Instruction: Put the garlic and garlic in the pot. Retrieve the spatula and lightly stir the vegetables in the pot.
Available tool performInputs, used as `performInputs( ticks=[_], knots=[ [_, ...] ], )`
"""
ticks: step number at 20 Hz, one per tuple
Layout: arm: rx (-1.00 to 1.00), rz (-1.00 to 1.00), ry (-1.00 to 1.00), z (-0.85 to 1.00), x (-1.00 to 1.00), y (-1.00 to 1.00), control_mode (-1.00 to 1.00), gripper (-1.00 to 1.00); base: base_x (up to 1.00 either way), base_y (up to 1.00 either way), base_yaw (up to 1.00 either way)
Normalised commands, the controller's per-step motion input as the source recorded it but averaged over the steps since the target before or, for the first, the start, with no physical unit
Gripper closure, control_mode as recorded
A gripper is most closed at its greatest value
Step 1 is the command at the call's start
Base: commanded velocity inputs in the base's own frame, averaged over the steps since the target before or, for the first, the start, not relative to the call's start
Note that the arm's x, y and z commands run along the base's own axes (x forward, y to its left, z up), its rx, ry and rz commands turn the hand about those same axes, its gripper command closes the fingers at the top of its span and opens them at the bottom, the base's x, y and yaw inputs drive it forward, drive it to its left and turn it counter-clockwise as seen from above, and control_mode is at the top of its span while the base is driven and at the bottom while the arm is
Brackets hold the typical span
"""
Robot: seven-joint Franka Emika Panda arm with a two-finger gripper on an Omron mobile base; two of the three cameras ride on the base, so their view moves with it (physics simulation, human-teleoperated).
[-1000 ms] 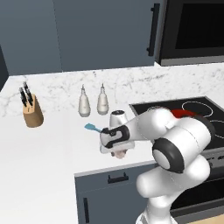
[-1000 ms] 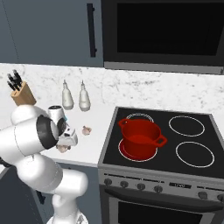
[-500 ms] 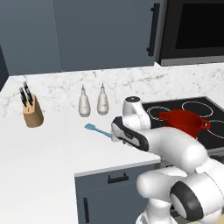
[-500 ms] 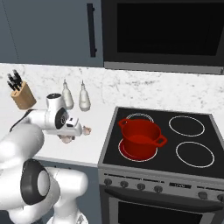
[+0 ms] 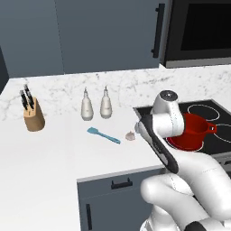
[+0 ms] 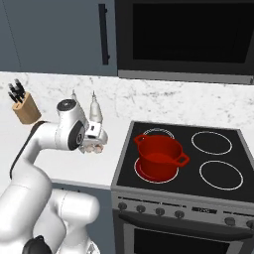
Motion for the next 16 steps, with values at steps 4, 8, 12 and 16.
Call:
performInputs(
  ticks=[4,8,12,16],
  knots=[
    [0.00,-0.10,0.00,0.04,0.27,-1.00,-1.00,1.00,0.00,0.00,0.00],
    [0.00,-0.11,0.00,0.08,0.23,-1.00,-1.00,1.00,0.00,0.00,0.00],
    [0.00,-0.06,0.06,0.36,0.21,-0.84,-1.00,1.00,0.00,0.00,0.00],
    [0.00,-0.03,0.06,0.17,0.20,-0.88,-1.00,1.00,0.00,0.00,0.00]
  ],
)
